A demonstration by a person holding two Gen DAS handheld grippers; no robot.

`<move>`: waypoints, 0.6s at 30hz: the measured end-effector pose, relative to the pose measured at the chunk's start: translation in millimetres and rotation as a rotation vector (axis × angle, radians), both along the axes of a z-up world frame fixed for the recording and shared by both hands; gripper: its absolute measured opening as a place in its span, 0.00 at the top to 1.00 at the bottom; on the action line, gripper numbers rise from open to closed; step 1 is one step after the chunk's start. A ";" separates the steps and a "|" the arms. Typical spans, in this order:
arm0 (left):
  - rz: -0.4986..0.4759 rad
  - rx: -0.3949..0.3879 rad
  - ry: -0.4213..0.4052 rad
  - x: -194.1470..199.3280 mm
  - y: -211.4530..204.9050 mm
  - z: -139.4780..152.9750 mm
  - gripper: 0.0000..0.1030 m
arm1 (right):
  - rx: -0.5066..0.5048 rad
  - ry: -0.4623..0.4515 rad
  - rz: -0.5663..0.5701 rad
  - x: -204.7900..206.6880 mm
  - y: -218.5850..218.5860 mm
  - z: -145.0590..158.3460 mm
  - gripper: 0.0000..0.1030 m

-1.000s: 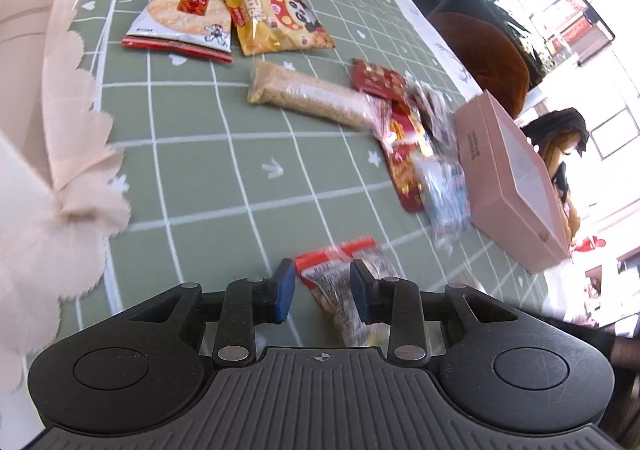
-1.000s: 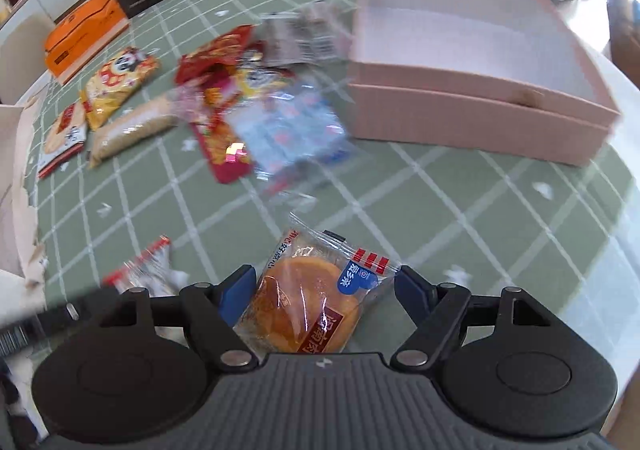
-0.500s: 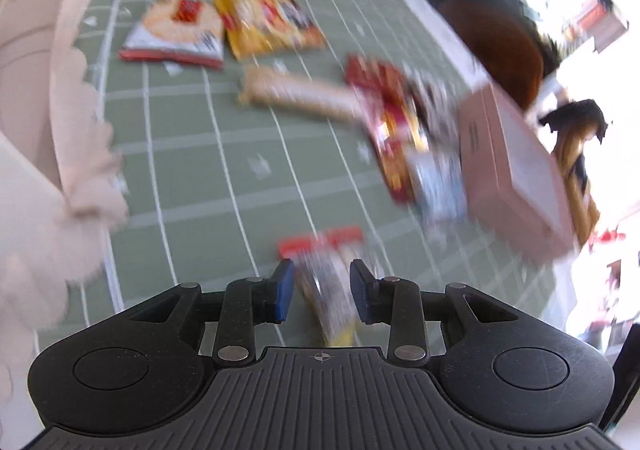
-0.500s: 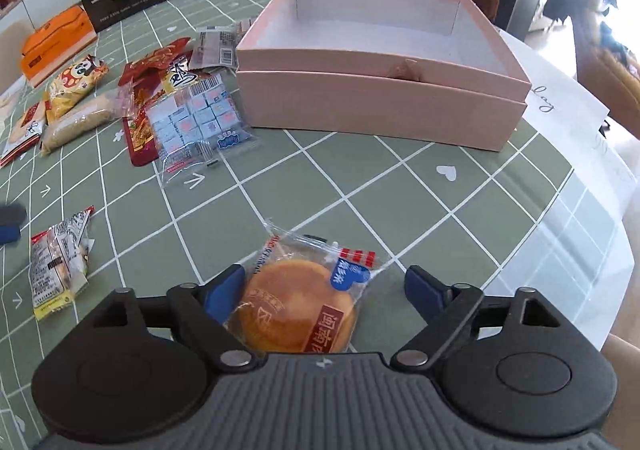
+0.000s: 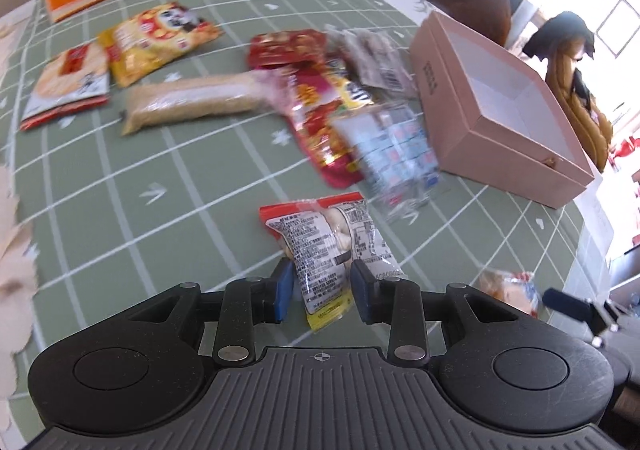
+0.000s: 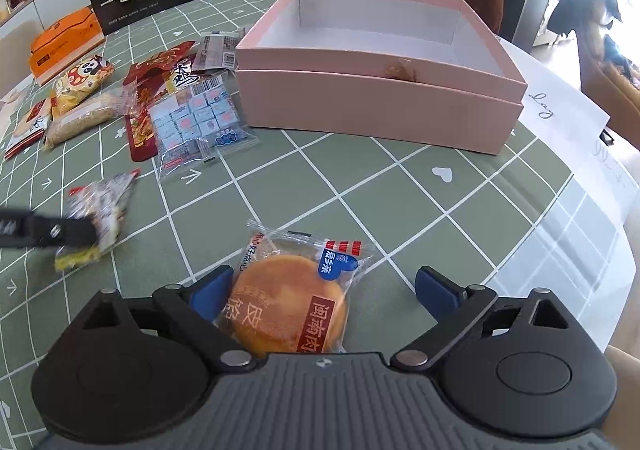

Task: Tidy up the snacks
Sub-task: 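Lift and carry the packet in left gripper while right gripper carries the bun toward the pink box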

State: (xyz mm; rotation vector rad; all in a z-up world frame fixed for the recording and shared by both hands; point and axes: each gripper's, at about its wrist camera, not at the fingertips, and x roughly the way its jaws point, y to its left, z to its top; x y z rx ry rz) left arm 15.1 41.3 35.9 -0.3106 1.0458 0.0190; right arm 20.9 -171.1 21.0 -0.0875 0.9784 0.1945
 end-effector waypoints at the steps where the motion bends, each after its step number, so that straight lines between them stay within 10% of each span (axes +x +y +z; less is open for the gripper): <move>1: -0.008 0.003 0.001 4.7 -5.0 -0.6 0.63 | 0.001 -0.004 -0.003 -1.2 0.1 -0.8 0.03; 18: -0.102 0.187 -0.124 -16.4 -15.3 -8.3 0.52 | 0.020 -0.105 -0.013 -23.8 -1.0 -6.9 0.00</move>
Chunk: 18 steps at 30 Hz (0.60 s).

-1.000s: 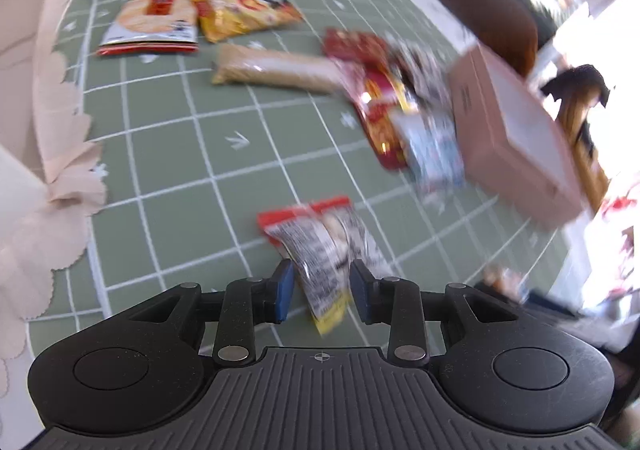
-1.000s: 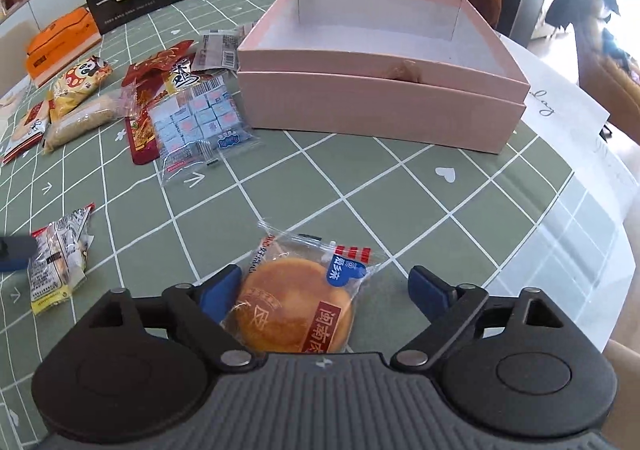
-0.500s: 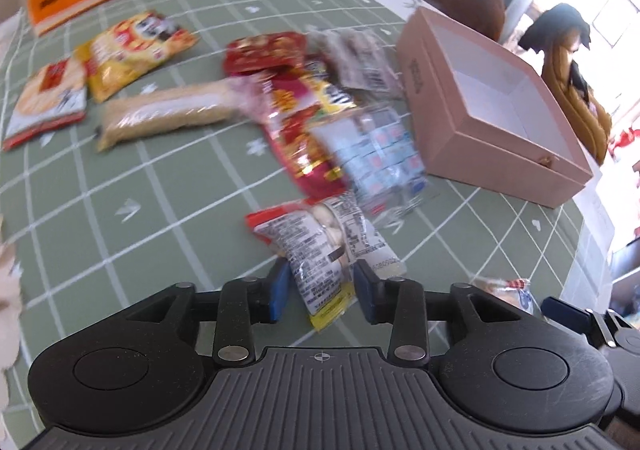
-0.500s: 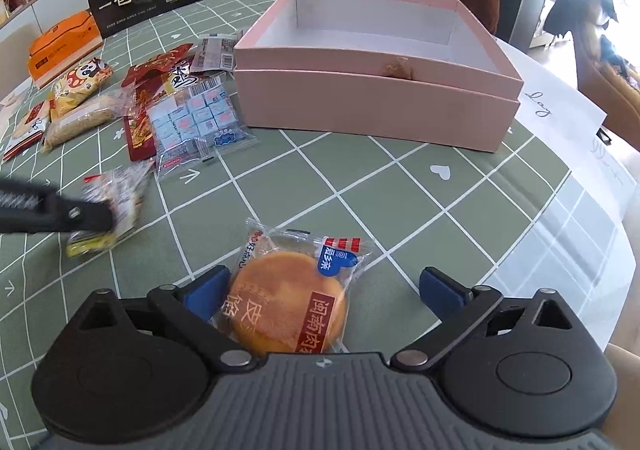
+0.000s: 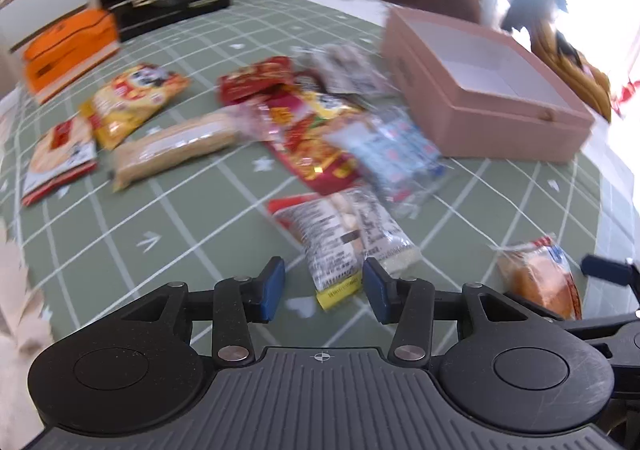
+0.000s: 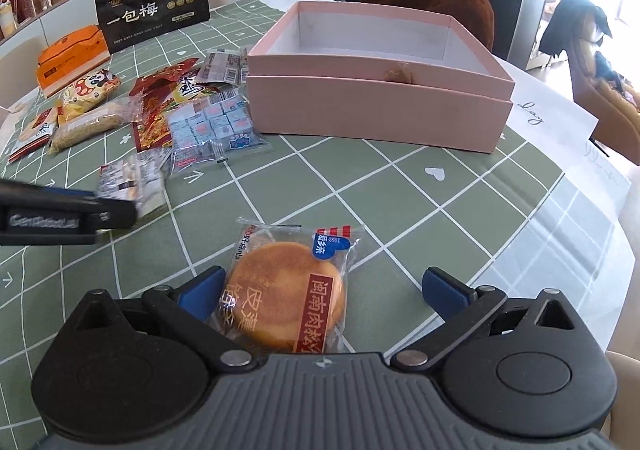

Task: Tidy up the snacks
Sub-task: 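Lift and carry the packet in left gripper while right gripper carries the bun toward the pink box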

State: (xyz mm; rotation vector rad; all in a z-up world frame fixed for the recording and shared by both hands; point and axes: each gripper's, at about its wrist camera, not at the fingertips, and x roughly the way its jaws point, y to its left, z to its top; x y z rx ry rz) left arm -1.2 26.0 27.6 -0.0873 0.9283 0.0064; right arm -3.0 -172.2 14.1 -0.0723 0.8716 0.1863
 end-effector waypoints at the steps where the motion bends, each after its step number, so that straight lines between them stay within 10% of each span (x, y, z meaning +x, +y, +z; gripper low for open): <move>1: 0.015 -0.028 -0.012 -1.1 5.4 -0.1 0.54 | 0.000 -0.002 -0.003 -0.5 0.1 0.0 0.00; 8: 0.024 -0.082 -0.049 -1.3 9.1 -0.7 0.55 | 0.001 -0.018 -0.006 -4.1 -0.6 -0.9 0.00; 18: 0.179 -0.349 -0.055 15.7 22.5 18.7 0.55 | 0.006 -0.041 -0.003 -8.8 -2.1 -1.7 0.00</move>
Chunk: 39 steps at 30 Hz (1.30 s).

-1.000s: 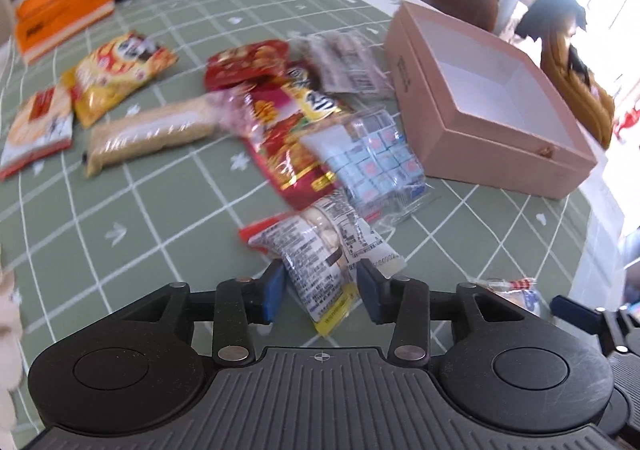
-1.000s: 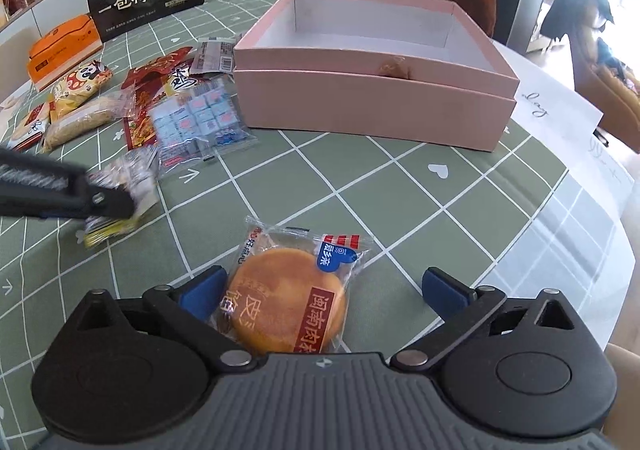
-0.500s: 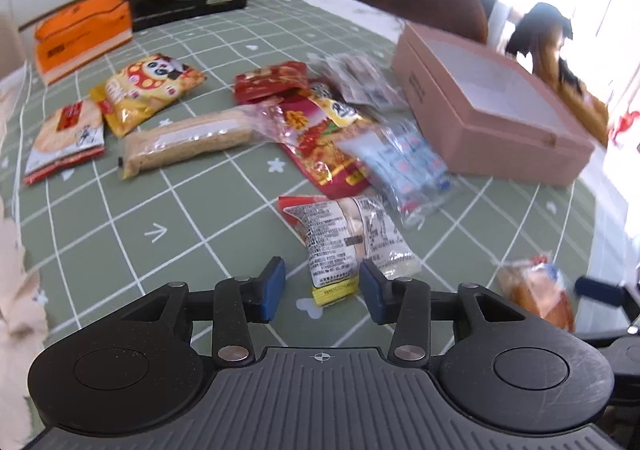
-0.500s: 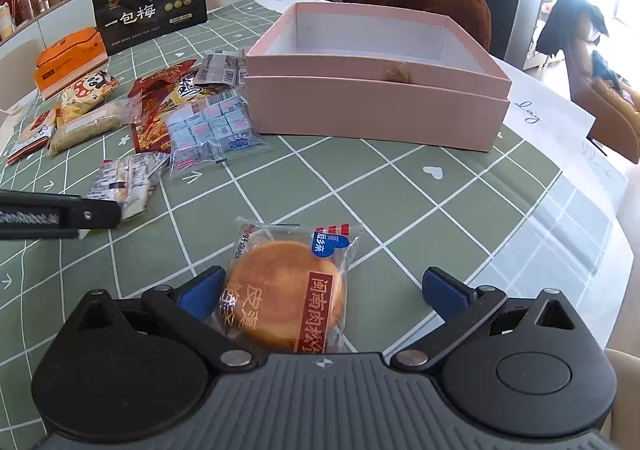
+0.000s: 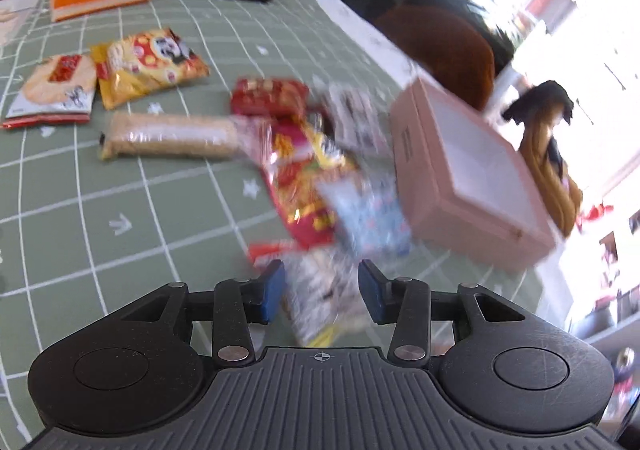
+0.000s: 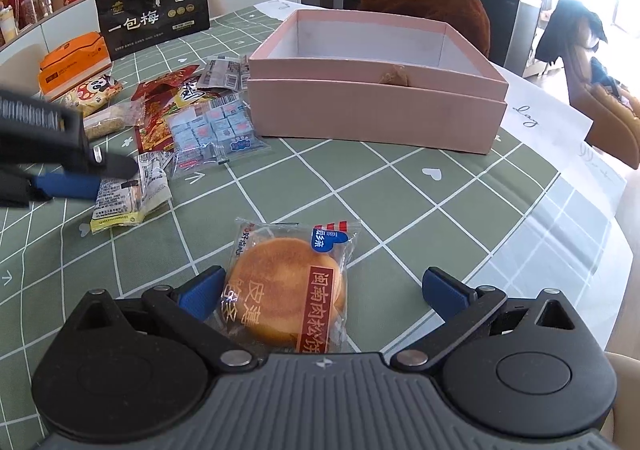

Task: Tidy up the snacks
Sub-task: 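Lift and carry the packet in left gripper while right gripper carries the bun toward the pink box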

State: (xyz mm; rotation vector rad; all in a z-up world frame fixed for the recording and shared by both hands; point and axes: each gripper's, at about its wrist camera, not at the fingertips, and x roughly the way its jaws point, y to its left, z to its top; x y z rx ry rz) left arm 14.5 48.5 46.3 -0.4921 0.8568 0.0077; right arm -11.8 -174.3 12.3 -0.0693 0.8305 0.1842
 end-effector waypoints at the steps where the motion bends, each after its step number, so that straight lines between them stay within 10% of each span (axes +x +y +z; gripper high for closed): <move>1: 0.007 -0.011 -0.014 2.9 -1.7 3.3 0.55 | 0.001 -0.008 0.001 -1.3 -0.2 -0.7 0.00; 12: -0.147 0.422 0.009 -2.8 -35.4 -10.7 0.50 | 0.002 -0.013 0.003 -2.8 -0.3 -0.9 0.00; 21: 0.034 0.010 0.035 -1.7 18.7 -6.8 0.51 | 0.004 -0.027 -0.008 -6.9 -0.2 -2.1 0.00; 29: -0.085 0.200 0.072 18.1 -21.2 -12.5 0.48 | -0.001 0.001 -0.006 -5.4 0.7 -0.2 0.00; 39: -0.229 0.246 0.009 16.3 -31.5 -16.6 0.48 | -0.005 0.013 0.010 -6.0 3.3 0.7 0.00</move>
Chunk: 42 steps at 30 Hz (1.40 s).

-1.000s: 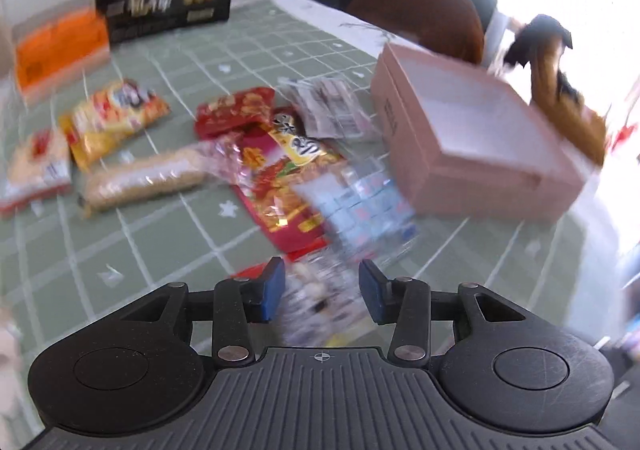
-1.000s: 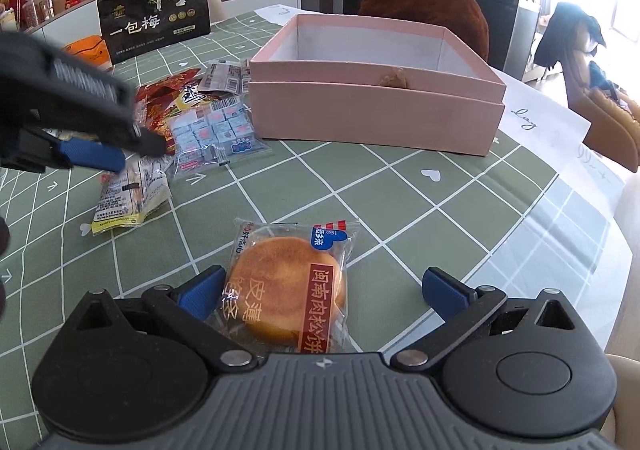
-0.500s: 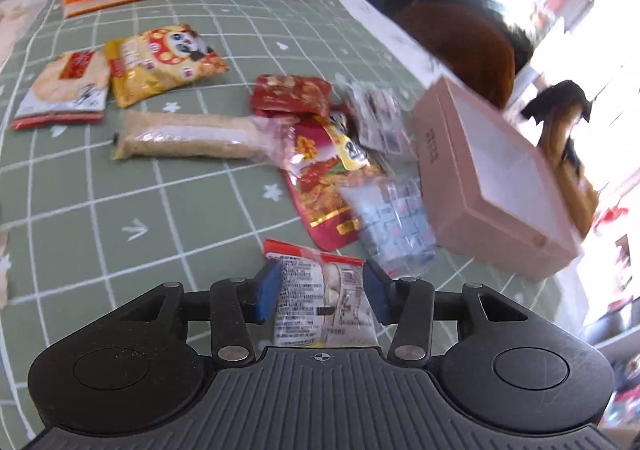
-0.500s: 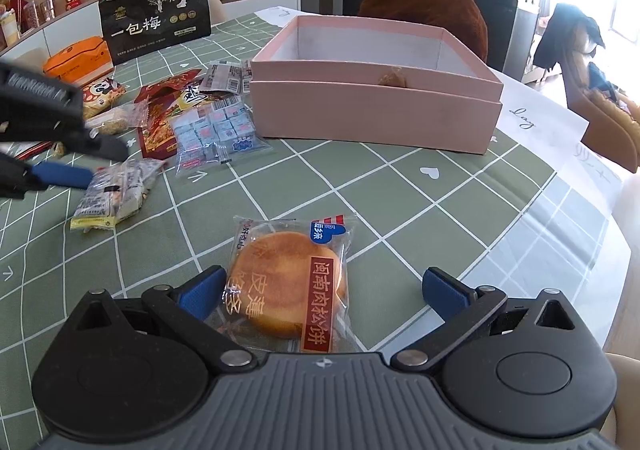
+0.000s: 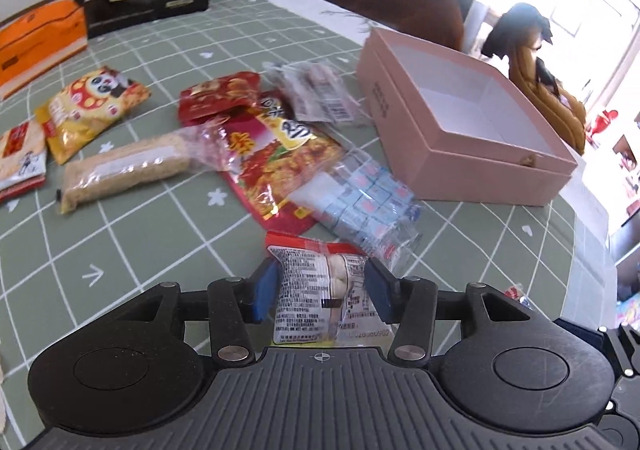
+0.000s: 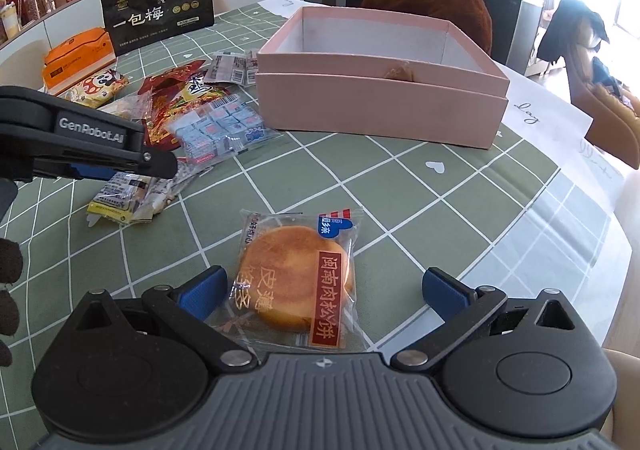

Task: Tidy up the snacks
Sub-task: 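Lift and carry the packet in left gripper while right gripper carries the bun toward the pink box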

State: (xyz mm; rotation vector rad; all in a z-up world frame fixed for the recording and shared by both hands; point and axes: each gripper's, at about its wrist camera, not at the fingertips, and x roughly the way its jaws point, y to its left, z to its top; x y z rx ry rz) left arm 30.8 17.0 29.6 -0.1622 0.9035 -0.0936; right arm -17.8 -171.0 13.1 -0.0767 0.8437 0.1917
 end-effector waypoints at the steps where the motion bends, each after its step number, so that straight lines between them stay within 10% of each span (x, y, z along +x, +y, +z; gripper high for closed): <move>1: -0.013 0.010 -0.003 -0.3 -2.5 0.5 0.48 | 0.000 0.001 0.001 0.3 0.2 0.2 0.00; 16: -0.127 -0.042 0.025 1.2 -1.2 -1.1 0.51 | -0.005 0.089 0.028 14.8 0.0 7.3 0.01; 19: -0.149 -0.055 0.037 -4.0 -0.9 1.5 0.63 | -0.001 0.094 0.042 18.5 -1.6 11.6 0.16; 21: -0.165 -0.062 0.040 -12.4 -0.3 2.6 0.66 | -0.004 0.101 0.070 19.8 -2.4 16.8 0.44; 32: -0.129 -0.158 0.049 -35.6 2.8 10.4 0.63 | -0.006 0.129 0.141 16.1 -25.1 21.2 0.45; 36: -0.139 -0.101 -0.045 -49.3 -9.9 38.1 0.63 | -0.027 0.115 0.174 12.8 -24.5 20.8 0.44; 42: -0.245 0.201 -0.018 -59.2 -64.9 21.8 0.62 | 0.019 0.128 0.122 17.3 -51.0 26.8 0.30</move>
